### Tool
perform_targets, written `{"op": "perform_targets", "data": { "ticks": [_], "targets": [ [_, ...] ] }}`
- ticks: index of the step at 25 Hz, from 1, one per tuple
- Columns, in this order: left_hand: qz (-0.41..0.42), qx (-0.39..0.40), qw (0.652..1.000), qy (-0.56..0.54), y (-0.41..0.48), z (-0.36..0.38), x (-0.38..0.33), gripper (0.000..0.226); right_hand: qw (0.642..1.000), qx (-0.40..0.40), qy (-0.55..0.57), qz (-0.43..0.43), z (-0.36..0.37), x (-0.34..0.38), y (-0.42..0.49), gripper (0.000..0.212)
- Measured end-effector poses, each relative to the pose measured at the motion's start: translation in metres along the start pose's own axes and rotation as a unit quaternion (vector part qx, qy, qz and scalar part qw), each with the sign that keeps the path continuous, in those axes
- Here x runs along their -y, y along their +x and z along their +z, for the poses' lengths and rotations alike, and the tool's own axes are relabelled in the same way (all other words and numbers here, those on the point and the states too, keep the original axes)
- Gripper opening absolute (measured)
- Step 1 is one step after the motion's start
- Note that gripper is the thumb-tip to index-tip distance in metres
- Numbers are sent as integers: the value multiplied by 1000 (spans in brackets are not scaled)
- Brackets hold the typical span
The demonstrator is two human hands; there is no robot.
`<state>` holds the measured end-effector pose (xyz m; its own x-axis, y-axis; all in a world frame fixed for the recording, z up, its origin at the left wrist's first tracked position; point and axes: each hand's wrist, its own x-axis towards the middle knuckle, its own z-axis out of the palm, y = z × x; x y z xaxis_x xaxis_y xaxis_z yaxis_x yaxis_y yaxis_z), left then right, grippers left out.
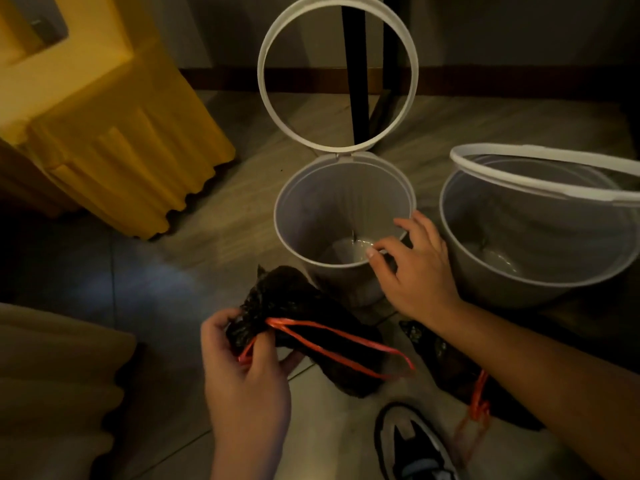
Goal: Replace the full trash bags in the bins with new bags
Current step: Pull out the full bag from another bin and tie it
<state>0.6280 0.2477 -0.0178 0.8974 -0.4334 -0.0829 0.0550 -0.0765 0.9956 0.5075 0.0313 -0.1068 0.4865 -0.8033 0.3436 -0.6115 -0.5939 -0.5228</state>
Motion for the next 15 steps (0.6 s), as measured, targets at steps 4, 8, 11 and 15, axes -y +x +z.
{"op": "perform_targets", "data": {
  "ticks": [4, 8, 11, 15],
  "targets": [
    [41, 29, 991, 122, -7, -9, 23, 68, 1000, -3, -7, -7, -2, -3, 0, 34],
    [133, 111, 907, 384, -8, -10, 31, 56, 1000, 13, -19, -21, -9, -3, 4, 39],
    [122, 185, 882, 415, 0, 2, 19, 44, 997, 58, -42, -22, -26, 1, 6, 42],
    [100, 280, 827, 476, 17, 18, 16, 48, 991, 128, -40, -30, -44, -2, 10, 40]
  ]
}}
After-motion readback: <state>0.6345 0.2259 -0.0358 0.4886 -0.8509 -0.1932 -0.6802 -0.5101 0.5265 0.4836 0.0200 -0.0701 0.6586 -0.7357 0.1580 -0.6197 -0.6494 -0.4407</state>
